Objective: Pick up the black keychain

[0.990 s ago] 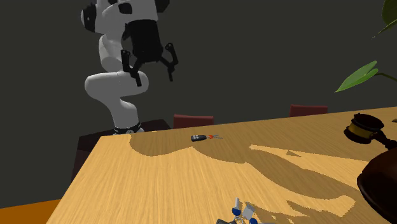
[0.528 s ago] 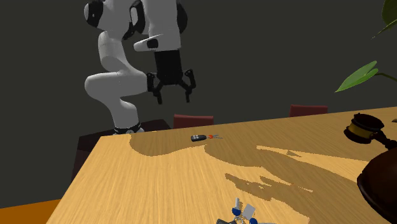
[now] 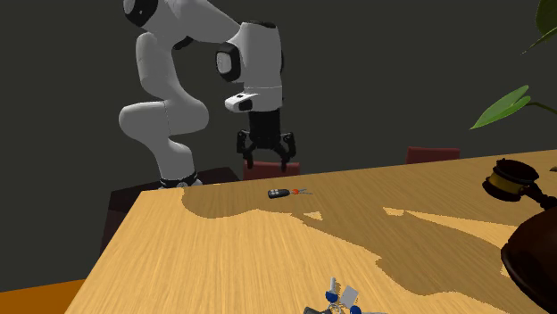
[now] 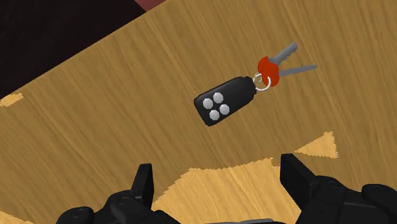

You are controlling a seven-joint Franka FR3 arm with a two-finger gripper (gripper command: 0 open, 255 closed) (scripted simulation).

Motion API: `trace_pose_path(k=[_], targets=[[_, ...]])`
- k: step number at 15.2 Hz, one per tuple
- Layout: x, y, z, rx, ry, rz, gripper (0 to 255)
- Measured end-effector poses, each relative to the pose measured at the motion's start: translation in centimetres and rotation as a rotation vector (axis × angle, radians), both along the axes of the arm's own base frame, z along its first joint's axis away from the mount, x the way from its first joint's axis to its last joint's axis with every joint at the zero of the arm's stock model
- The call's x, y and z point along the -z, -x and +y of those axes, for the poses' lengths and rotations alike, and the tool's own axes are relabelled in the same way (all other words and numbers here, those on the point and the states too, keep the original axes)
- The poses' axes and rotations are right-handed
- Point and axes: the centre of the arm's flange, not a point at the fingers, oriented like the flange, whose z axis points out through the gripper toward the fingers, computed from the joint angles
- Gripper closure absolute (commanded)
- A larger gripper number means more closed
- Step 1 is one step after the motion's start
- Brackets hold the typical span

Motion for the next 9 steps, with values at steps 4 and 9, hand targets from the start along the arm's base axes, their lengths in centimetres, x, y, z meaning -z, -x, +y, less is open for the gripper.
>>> trace_pose_path(k=[4, 9], targets=[[3.7, -0.5, 2.8, 0.087, 0.004, 0.035, 0], [6.7, -0.6, 3.1, 0.099, 0.004, 0.041, 0]])
